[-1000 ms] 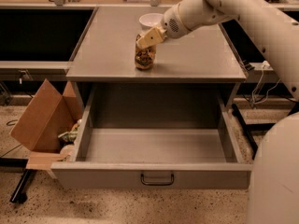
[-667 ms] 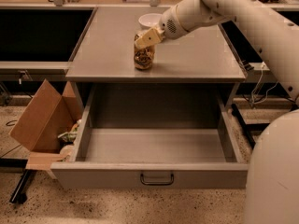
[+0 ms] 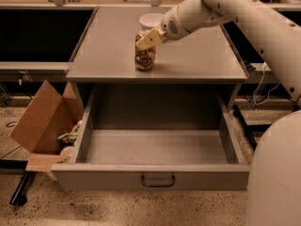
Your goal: Pick orange can from top drawer and place on counter
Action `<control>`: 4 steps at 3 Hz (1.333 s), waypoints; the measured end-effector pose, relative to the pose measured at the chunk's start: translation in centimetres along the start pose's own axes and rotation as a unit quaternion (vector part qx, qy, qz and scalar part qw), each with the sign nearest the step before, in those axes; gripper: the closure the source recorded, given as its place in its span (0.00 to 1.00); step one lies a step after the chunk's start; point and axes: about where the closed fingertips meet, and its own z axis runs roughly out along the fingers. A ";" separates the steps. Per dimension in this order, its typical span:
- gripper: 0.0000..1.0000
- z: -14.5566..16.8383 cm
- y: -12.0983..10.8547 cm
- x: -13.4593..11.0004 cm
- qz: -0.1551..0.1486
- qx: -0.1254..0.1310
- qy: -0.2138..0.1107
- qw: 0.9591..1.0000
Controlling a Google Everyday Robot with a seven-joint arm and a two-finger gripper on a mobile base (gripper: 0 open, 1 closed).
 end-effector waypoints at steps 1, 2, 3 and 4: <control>0.19 0.0 0.0 0.0 0.000 0.000 0.000 1.000; 0.00 0.0 0.0 0.0 0.000 0.000 0.000 1.000; 0.00 0.0 0.0 0.0 0.000 0.000 0.000 1.000; 0.00 -1.1 -0.1 -0.3 -0.003 -0.002 -0.025 1.000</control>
Offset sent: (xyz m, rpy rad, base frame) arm 0.0000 0.0000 0.0000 0.0000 0.0000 0.0000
